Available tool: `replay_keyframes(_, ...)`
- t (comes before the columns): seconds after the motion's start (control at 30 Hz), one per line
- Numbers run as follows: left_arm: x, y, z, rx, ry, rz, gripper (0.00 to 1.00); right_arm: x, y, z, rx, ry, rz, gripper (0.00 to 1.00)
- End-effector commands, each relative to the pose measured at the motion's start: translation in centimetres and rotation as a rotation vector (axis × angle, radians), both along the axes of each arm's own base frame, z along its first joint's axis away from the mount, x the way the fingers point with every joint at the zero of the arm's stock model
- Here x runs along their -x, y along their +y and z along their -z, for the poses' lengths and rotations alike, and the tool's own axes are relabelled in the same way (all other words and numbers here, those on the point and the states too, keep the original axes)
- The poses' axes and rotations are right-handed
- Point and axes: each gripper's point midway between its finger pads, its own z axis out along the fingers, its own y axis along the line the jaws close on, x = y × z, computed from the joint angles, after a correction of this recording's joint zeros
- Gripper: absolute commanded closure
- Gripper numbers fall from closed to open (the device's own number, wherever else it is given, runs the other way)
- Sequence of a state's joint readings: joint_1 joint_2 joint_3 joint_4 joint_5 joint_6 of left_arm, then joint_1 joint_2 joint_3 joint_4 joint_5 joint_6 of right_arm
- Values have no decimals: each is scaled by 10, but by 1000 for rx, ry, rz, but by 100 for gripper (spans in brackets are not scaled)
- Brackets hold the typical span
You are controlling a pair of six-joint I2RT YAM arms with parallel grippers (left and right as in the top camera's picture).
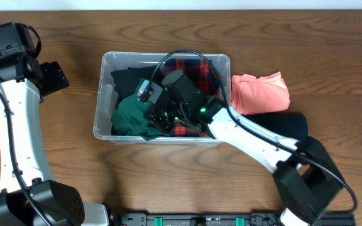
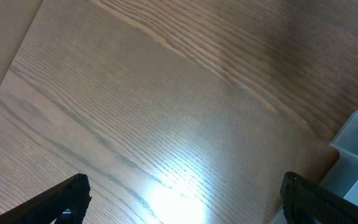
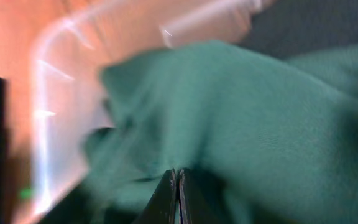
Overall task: Pack container
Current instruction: 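Press and tuck the green shirt into the bin with the right gripper, then withdraw the right gripper from the bin toward the pink shirt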
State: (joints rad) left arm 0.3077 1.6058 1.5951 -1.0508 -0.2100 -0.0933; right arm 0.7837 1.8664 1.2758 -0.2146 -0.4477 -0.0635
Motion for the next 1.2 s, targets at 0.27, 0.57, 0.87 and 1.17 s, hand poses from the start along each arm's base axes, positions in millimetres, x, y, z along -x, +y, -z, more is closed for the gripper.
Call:
replay_keyframes(0.27, 1, 3, -9, -17, -17, -6, 2, -12, -13, 90, 168, 90, 39, 96)
replay_keyframes(0.57, 1, 3, -9, -17, -17, -7, 2, -44, -31, -57, -28, -1, 129, 72)
replay_keyframes(0.87, 1, 3, -9, -17, -17, -6, 2, -118, -203, -162, -163, -8, 710, 25)
replay_keyframes(1.17, 1, 3, -9, -17, -17, -6, 2, -131, -392, -103, -31, 209, 1152, 19)
